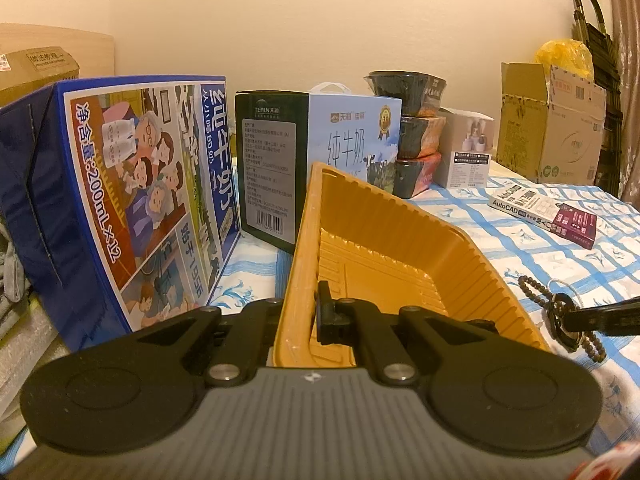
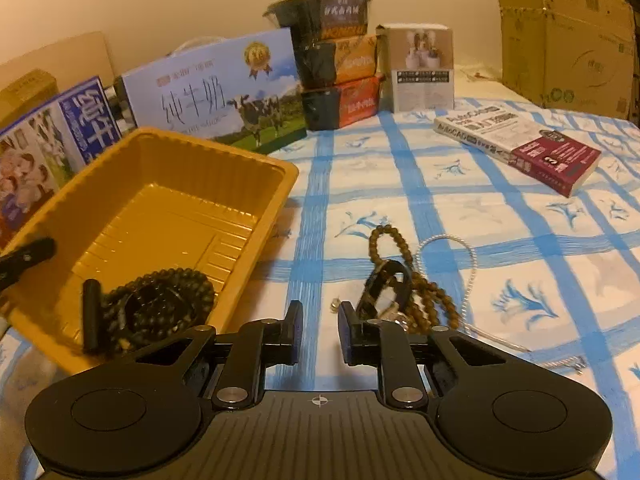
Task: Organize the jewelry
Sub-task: 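Grasp the small gold earring beside the watch with the right tool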
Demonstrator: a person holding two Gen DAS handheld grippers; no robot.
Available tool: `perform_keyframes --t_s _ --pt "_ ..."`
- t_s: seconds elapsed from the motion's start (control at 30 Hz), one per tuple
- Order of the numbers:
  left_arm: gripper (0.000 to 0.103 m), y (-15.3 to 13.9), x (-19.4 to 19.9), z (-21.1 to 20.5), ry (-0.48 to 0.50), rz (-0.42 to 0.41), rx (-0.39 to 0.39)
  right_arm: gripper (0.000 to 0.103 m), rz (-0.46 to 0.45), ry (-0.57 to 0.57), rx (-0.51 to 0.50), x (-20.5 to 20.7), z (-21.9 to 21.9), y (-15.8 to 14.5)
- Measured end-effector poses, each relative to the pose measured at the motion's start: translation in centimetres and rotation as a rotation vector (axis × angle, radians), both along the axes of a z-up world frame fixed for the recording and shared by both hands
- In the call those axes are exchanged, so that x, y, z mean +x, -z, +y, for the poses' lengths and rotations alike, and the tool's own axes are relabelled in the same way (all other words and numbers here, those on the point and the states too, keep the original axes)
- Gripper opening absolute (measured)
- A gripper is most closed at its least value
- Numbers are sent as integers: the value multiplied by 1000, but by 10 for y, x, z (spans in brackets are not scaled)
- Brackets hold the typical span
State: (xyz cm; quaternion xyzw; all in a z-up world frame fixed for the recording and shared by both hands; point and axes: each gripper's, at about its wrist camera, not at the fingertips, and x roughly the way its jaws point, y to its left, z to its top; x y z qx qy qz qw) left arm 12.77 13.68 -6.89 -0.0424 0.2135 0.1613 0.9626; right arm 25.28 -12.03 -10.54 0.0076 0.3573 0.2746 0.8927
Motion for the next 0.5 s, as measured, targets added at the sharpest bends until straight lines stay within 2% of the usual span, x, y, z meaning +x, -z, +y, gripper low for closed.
perform_keyframes --t_s 0.27,0.5 --pt "4 0 1 1 -1 3 -3 19 45 55 -53 22 19 19" --pt "4 0 1 1 -1 1 -4 19 46 71 -74 33 24 29"
